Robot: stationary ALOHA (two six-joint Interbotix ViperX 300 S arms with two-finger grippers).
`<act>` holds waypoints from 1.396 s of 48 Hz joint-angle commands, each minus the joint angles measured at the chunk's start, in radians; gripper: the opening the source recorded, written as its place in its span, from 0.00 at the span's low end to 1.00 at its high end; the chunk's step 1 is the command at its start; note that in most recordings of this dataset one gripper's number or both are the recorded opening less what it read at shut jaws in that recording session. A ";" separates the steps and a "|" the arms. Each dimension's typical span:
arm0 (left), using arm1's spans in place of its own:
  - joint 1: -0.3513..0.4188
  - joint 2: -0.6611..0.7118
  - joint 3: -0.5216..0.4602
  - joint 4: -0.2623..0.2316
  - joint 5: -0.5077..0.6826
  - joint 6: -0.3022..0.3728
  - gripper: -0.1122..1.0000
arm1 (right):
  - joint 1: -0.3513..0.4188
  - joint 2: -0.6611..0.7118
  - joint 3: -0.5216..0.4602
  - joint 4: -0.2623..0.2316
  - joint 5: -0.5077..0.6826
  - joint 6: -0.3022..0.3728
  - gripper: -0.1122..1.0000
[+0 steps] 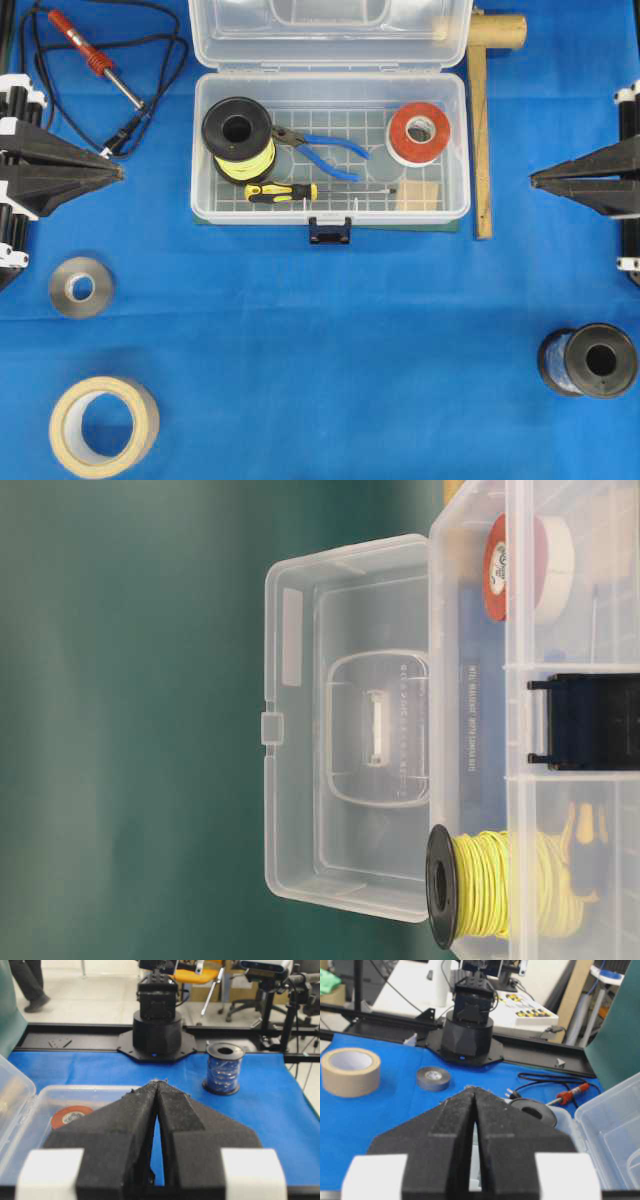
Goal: Pick the nipper from the toolbox among several items.
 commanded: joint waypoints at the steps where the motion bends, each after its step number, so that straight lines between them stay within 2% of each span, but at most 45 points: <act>1: -0.005 0.003 -0.017 -0.031 0.008 0.006 0.10 | -0.011 0.009 -0.035 0.000 0.005 -0.009 0.10; 15: 0.000 0.006 -0.017 -0.031 0.009 0.003 0.10 | -0.123 0.160 -0.204 0.003 0.250 0.015 0.10; 29: 0.003 0.012 -0.017 -0.032 0.005 0.000 0.10 | -0.227 0.482 -0.431 0.000 0.439 0.002 0.12; 33: 0.005 0.012 -0.017 -0.031 0.002 0.000 0.10 | -0.250 0.583 -0.491 -0.005 0.486 0.000 0.27; 41: 0.005 0.012 -0.015 -0.032 -0.005 0.000 0.10 | -0.265 0.773 -0.617 -0.021 0.583 -0.009 0.71; 43: 0.003 0.012 -0.017 -0.031 -0.005 -0.002 0.10 | -0.268 0.816 -0.644 -0.028 0.598 -0.009 0.77; 53: 0.005 0.017 -0.014 -0.034 -0.005 -0.002 0.10 | -0.285 1.026 -0.746 -0.035 0.620 -0.018 0.69; 67: 0.006 0.017 -0.011 -0.034 -0.003 -0.003 0.10 | -0.302 1.236 -0.830 -0.037 0.609 -0.037 0.68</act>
